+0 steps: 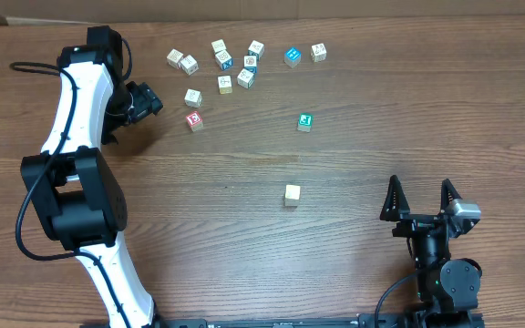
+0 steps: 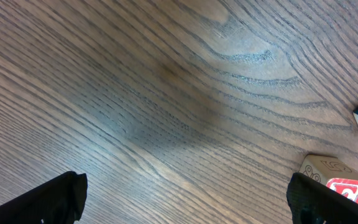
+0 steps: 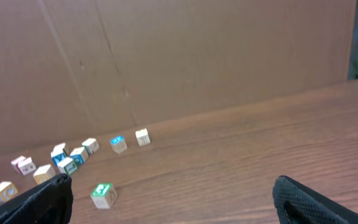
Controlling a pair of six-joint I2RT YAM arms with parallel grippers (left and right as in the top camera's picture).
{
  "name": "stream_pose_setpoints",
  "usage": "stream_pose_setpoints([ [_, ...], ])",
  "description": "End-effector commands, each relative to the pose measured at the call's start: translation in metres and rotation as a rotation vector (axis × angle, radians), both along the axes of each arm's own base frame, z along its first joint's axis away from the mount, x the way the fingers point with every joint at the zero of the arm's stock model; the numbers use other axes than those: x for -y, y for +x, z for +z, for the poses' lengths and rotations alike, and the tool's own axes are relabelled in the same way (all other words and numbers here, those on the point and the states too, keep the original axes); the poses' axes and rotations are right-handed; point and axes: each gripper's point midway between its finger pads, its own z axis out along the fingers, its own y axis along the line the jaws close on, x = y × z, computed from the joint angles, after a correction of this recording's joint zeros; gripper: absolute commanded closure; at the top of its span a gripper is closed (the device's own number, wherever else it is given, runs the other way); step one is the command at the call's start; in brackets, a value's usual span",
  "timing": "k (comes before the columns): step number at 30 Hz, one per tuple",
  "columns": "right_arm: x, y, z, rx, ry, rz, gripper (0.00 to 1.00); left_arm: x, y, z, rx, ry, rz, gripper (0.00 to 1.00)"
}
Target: Form a tower
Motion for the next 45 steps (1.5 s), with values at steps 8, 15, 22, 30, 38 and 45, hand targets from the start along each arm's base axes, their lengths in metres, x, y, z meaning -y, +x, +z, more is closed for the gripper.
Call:
stream_pose_setpoints([
  [8,-0.026,-0.004,0.02,0.057,0.051,0.156,0.0,-0.001,0.004,0.016,0.039,0.014,-0.018,0.01],
  [15,-0.023,-0.027,0.084,0.078,0.06,0.152,0.0,-0.001,0.004,0.016,0.039,0.014,-0.018,0.0],
  [22,-0.027,-0.043,0.159,0.048,0.098,0.187,0.0,-0.001,0.004,0.016,0.039,0.014,-0.018,0.01],
  [30,-0.05,-0.021,0.227,-0.169,0.099,0.293,0.0,-0.001,0.004,0.016,0.039,0.014,-0.018,0.0],
  [38,-0.061,0.029,0.268,-0.477,0.065,0.321,0.0,-0.001,0.004,0.016,0.039,0.014,-0.018,0.0],
  [45,-0.067,0.073,0.242,-0.779,0.082,0.311,0.0,-0.001,0.004,0.016,0.038,0.015,-0.018,0.0],
])
